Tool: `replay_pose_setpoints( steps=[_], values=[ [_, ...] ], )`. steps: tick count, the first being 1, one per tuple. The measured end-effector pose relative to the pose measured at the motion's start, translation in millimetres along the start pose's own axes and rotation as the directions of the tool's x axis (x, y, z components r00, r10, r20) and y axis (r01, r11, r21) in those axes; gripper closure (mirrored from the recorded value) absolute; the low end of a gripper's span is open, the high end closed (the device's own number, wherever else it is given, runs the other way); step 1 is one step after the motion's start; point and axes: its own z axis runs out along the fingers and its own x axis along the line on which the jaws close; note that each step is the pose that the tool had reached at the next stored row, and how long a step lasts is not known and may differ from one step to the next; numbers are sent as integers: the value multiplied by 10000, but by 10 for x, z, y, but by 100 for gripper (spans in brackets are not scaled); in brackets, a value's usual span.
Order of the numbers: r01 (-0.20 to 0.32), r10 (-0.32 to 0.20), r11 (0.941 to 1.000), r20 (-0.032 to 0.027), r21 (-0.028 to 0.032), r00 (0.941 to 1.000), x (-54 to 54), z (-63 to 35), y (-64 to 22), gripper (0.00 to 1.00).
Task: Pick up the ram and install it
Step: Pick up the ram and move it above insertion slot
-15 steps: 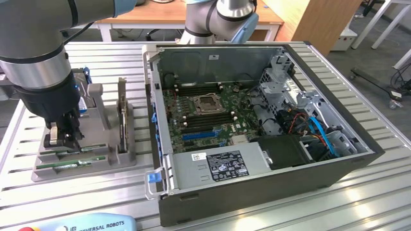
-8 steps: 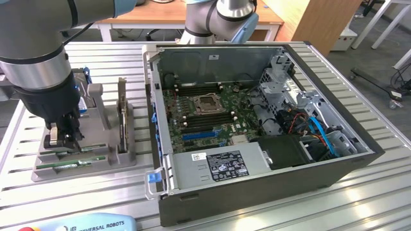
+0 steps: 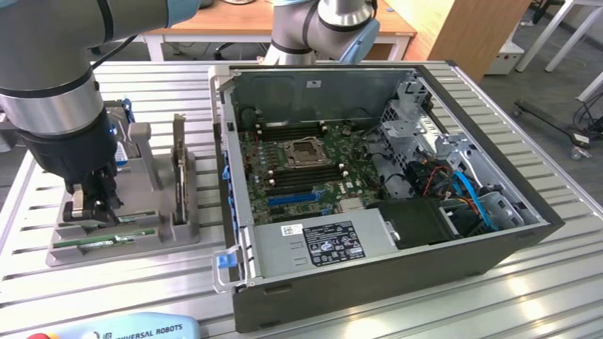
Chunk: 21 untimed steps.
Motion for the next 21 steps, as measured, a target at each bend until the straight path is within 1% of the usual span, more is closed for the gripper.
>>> replay_pose_setpoints(
  steps=[4, 13, 21],
  values=[
    [1, -1, 10000, 1, 1, 10000, 0, 20, -1, 64],
    [1, -1, 10000, 0, 0, 10000, -2, 152, -7, 64],
    [1, -1, 10000, 0, 0, 10000, -4, 242, -11, 64]
  ],
)
